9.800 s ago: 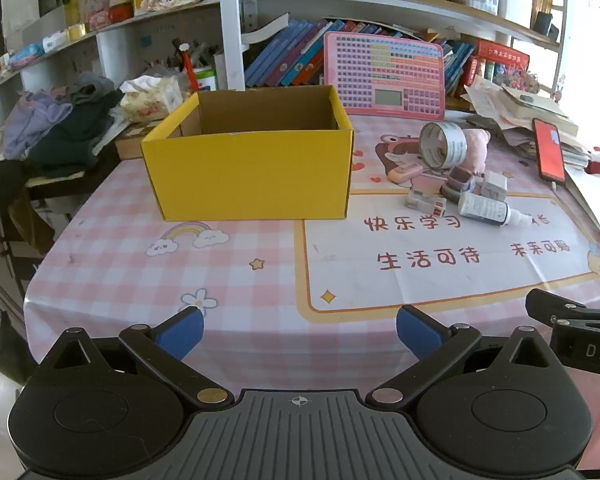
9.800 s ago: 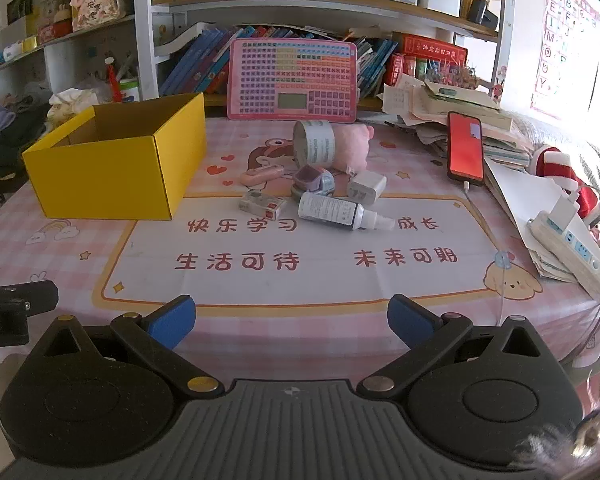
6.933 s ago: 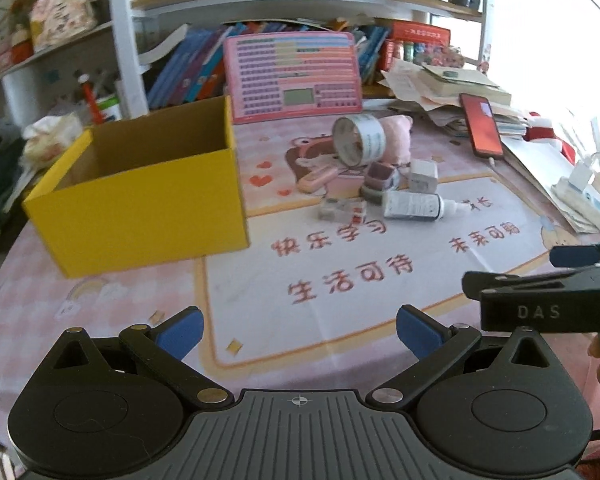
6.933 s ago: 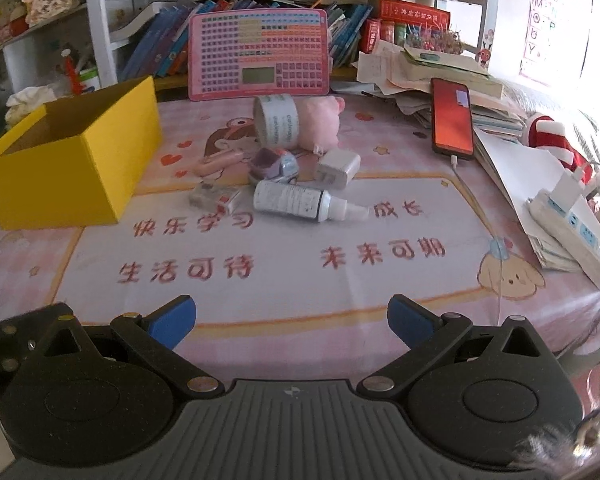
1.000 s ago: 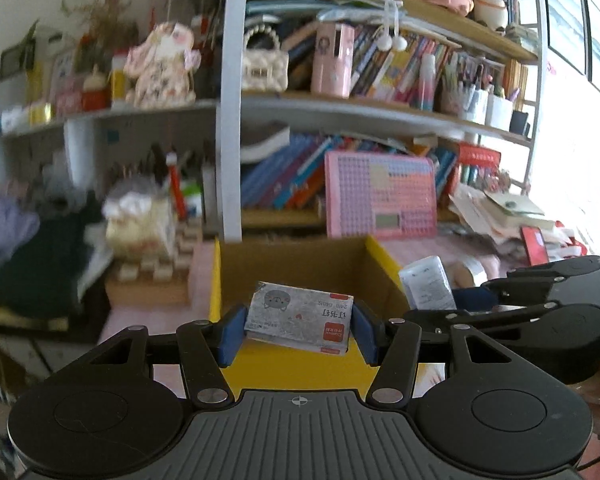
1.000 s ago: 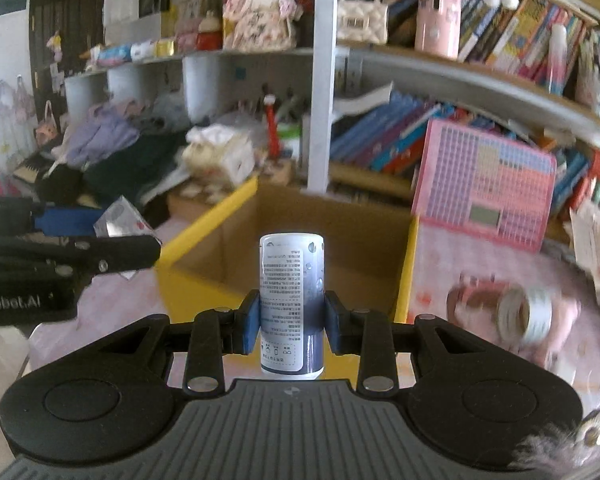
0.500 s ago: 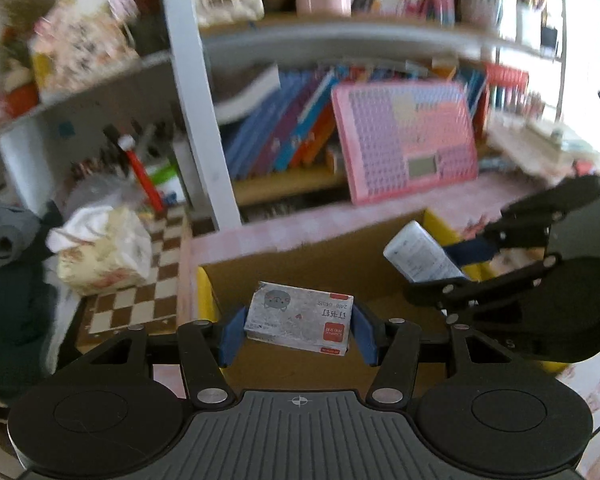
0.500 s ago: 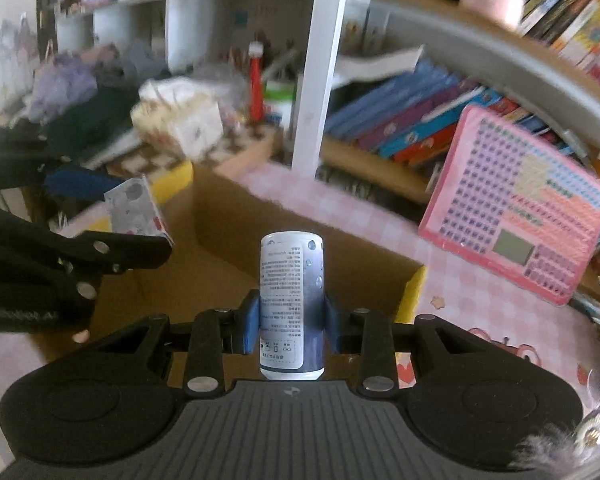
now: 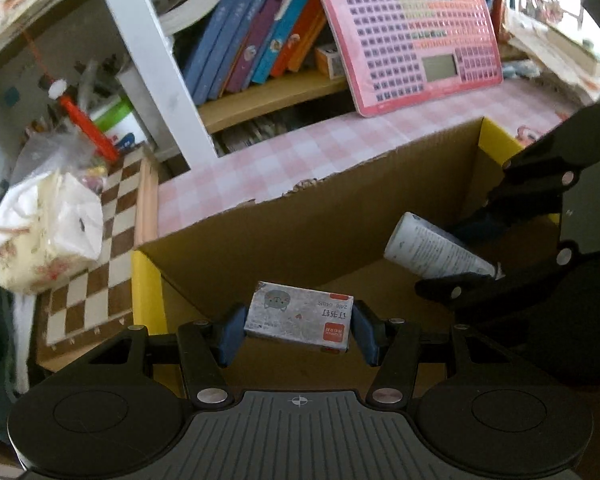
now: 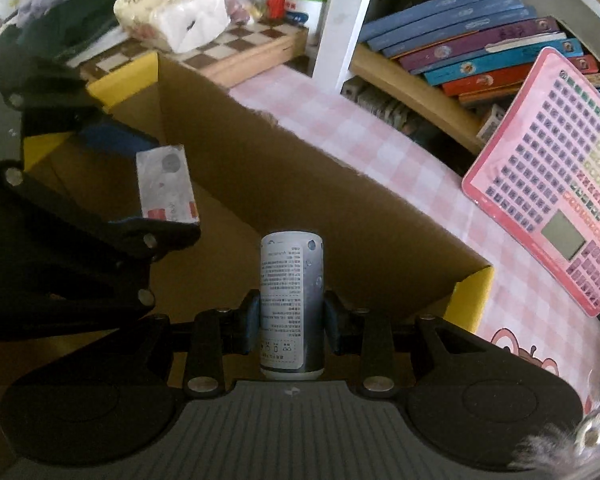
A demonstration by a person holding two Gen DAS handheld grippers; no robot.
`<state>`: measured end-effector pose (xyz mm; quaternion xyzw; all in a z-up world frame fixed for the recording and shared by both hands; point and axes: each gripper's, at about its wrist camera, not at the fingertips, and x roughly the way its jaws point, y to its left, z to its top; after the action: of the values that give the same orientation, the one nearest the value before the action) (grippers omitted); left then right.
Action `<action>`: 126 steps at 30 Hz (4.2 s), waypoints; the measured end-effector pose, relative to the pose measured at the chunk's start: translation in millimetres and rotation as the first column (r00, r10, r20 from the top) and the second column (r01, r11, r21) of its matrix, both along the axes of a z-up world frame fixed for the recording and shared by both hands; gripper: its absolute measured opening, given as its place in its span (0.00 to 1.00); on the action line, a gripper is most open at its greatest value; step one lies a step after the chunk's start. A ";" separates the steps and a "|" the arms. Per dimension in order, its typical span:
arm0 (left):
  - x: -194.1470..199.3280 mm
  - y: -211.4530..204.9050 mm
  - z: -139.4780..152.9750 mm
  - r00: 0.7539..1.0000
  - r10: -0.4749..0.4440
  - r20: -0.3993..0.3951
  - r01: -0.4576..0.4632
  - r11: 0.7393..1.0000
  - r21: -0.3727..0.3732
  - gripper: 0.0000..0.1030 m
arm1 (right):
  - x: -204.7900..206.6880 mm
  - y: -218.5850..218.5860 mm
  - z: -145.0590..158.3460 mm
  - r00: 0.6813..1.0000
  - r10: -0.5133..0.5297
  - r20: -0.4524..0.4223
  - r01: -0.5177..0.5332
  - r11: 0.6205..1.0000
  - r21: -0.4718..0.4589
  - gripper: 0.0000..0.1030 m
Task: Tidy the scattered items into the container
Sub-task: 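Open the left gripper to drop the card into the box while the right gripper releases the bottle, then withdraw both open grippers from the box back toward the remaining items, then grasp the purple toy car with the left gripper while the right gripper grasps the white charger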
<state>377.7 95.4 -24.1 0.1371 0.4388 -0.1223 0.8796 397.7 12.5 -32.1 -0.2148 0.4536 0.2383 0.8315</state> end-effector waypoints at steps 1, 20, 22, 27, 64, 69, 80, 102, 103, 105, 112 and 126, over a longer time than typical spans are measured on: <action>1.5 -0.2 0.7 1.000 0.000 -0.004 0.000 1.000 0.001 0.54 | 0.8 0.0 -0.2 1.000 0.000 -0.001 0.000 1.000 0.002 0.30; -40.3 14.7 45.3 0.983 -0.004 0.182 0.004 1.000 0.001 0.69 | -26.7 -13.6 46.4 0.990 -0.053 0.133 0.037 0.992 0.120 0.45; -54.6 17.1 57.9 0.975 0.005 0.224 -0.003 1.000 -0.006 0.70 | -38.6 -18.4 59.4 0.985 -0.072 0.155 0.048 0.987 0.153 0.47; -108.4 23.7 91.0 0.939 0.041 0.341 -0.014 0.997 -0.080 0.78 | -82.5 -36.6 93.4 0.966 -0.151 0.211 0.088 0.956 0.280 0.50; -344.4 17.4 42.5 0.952 0.154 0.265 -0.099 0.973 -0.208 0.80 | -380.9 -84.0 46.7 0.793 -0.516 0.323 0.417 0.847 0.331 0.51; -344.6 7.1 38.8 0.962 0.128 0.241 -0.079 0.975 -0.206 0.80 | -382.8 -85.1 42.8 0.816 -0.502 0.287 0.417 0.854 0.311 0.52; -341.3 -8.1 26.1 0.980 0.101 0.169 -0.067 0.978 -0.195 0.84 | -360.9 -97.9 51.6 0.849 -0.452 0.274 0.386 0.884 0.263 0.59; -326.0 -62.4 2.6 0.997 0.000 0.071 0.011 0.987 -0.159 0.85 | -371.6 -128.6 21.3 0.834 -0.518 0.190 0.473 0.849 0.237 0.70; -324.3 -66.3 1.8 0.998 -0.005 0.069 0.016 0.987 -0.157 0.85 | -370.5 -132.0 20.5 0.833 -0.521 0.188 0.477 0.847 0.234 0.71; -321.1 -73.2 0.6 0.998 -0.012 0.065 0.022 0.987 -0.156 0.85 | -367.8 -139.7 19.0 0.830 -0.527 0.183 0.485 0.844 0.232 0.71; -305.0 -101.9 -3.0 0.998 -0.037 0.050 0.045 0.987 -0.152 0.85 | -356.5 -171.1 15.4 0.819 -0.549 0.168 0.510 0.830 0.225 0.72; -261.4 -187.1 -7.0 0.993 -0.112 0.037 0.116 0.986 -0.122 0.86 | -311.8 -252.4 8.5 0.795 -0.588 0.151 0.553 0.804 0.219 0.72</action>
<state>116.3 -91.7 -31.1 0.1090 0.4088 -0.1975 0.8843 85.9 -239.9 -23.6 -0.0226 0.3852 -0.0121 0.9225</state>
